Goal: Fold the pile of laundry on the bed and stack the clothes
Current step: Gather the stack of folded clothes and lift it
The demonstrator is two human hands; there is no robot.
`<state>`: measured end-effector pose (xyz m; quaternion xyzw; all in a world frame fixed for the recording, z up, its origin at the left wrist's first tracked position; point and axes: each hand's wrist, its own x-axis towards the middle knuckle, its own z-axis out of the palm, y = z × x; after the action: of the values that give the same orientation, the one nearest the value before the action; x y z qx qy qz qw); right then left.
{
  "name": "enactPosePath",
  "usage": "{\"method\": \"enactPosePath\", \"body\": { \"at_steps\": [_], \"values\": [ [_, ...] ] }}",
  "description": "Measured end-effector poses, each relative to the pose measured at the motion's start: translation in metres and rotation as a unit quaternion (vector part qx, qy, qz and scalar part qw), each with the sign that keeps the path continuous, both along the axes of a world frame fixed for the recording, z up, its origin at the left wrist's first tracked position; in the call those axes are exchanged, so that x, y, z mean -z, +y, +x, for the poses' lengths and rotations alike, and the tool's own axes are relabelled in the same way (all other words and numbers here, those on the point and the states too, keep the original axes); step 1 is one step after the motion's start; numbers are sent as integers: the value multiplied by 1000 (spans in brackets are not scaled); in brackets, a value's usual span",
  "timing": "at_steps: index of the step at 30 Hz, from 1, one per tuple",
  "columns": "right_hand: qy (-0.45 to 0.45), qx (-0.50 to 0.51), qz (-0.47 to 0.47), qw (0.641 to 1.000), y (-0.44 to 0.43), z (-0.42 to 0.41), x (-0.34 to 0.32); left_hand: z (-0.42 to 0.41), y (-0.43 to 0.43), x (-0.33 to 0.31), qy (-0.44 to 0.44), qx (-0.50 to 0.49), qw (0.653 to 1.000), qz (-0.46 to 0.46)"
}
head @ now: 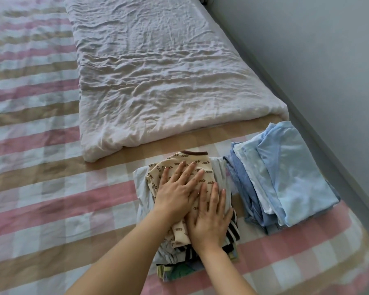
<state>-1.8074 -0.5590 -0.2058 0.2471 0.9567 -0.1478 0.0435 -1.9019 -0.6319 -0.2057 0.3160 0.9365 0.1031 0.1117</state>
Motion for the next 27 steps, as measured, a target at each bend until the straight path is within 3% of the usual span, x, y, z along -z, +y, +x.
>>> {"method": "enactPosePath", "body": {
  "at_steps": [8, 16, 23, 27],
  "values": [
    [-58, -11, -22, 998, 0, -4, 12, 1, -5, 19, 3, -22, 1000, 0],
    [-163, -74, -37, 983, 12, 8, -4, 34, -30, -13, -59, 11, 998, -29],
    [-179, -82, -31, 980, 10, 17, -9, 64, -66, -8, -113, 19, 989, -99],
    [-185, -87, -53, 977, 11, 15, -45, 60, -59, -37, -127, 10, 986, -106]
  ]
}}
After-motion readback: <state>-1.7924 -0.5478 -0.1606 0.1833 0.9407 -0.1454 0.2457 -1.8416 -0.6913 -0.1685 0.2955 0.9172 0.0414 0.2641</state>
